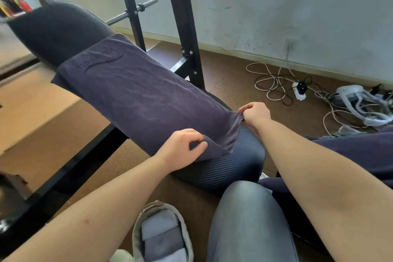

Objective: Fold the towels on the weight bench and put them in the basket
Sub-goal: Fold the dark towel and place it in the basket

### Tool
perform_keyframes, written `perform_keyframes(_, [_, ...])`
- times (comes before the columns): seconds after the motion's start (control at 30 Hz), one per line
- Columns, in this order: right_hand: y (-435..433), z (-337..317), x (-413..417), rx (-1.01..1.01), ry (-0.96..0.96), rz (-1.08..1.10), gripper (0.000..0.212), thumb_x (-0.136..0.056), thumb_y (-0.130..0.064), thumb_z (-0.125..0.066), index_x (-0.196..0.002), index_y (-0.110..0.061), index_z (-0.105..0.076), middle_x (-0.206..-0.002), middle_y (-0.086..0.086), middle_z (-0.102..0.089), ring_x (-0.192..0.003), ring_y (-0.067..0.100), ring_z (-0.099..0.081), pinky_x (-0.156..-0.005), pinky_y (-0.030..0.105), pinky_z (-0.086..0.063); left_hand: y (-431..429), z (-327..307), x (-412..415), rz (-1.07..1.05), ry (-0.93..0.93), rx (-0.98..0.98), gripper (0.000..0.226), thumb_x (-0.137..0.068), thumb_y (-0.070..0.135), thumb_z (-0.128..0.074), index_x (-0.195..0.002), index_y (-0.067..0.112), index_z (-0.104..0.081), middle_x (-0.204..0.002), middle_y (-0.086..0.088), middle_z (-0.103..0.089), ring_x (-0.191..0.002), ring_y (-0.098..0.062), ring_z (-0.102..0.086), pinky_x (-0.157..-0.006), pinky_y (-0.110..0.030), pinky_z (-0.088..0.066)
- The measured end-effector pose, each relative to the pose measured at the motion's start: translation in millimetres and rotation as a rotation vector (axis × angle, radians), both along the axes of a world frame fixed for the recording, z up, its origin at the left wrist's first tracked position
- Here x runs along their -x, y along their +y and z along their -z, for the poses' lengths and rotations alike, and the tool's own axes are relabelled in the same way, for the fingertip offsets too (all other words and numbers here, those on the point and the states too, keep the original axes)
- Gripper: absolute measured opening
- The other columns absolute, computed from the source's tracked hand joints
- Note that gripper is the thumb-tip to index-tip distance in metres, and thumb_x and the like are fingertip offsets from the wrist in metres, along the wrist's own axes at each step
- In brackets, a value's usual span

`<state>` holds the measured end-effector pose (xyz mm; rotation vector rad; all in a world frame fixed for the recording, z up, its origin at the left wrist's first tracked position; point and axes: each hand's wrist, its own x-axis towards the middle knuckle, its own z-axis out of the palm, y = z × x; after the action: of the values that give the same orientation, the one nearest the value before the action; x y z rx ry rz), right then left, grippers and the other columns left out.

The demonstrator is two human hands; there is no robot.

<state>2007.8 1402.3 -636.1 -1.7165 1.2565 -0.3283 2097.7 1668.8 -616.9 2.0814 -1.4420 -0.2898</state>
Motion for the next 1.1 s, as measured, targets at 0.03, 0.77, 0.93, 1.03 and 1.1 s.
perform_keyframes(0.03, [-1.1,-5.9,-3.9,-0.030,-0.037,0.021,0.024,-0.088,0.000,-0.068,-0.078,-0.020,-0.075,-0.100,0.007,-0.074,-0.100,0.029,-0.070,-0.090,0.046,-0.061,0.8,-5.6,-2.2,-0.090,0.016,0.036,0.020,-0.099,0.034,-0.062,-0.090,0.022,-0.075,-0.088,0.012,-0.069,-0.081,-0.005,-0.064,-0.073,-0.026,-0.053])
perform_keyframes(0.77, [79.0,-150.2,-204.9,-0.031,-0.633,-0.147,0.012,-0.095,-0.011,-0.063,-0.094,-0.018,-0.072,-0.081,0.010,-0.076,-0.066,0.021,-0.074,-0.059,0.031,-0.059,109.9,-99.7,-161.8,-0.959,0.398,0.534,0.019,-0.103,0.041,-0.054,-0.109,0.026,-0.064,-0.107,0.007,-0.069,-0.090,-0.017,-0.071,-0.064,-0.019,-0.060])
perform_keyframes(0.93, [99.3,-167.7,-258.1,0.007,-0.615,-0.193,0.013,-0.096,-0.011,-0.065,-0.088,-0.020,-0.066,-0.083,0.007,-0.074,-0.068,0.019,-0.073,-0.061,0.034,-0.062,121.1,-103.2,-191.2,-1.046,0.394,0.575,0.019,-0.104,0.041,-0.052,-0.108,0.026,-0.064,-0.109,0.004,-0.069,-0.087,-0.015,-0.070,-0.073,-0.037,-0.065])
perform_keyframes(1.03, [104.9,-170.0,-287.1,0.057,-0.593,-0.189,0.014,-0.096,-0.013,-0.066,-0.088,-0.024,-0.067,-0.090,0.007,-0.076,-0.077,0.020,-0.075,-0.064,0.036,-0.064,125.3,-104.9,-206.1,-1.085,0.327,0.566,0.028,-0.105,0.042,-0.050,-0.116,0.023,-0.067,-0.115,0.002,-0.070,-0.090,-0.017,-0.070,-0.073,-0.041,-0.065])
perform_keyframes(1.1, [108.2,-172.5,-305.2,0.068,-0.593,-0.199,0.012,-0.097,-0.013,-0.065,-0.091,-0.022,-0.069,-0.090,0.007,-0.076,-0.078,0.020,-0.074,-0.062,0.034,-0.063,127.8,-105.9,-218.6,-1.114,0.277,0.576,0.032,-0.106,0.041,-0.049,-0.120,0.018,-0.067,-0.113,0.002,-0.069,-0.090,-0.018,-0.069,-0.073,-0.040,-0.065])
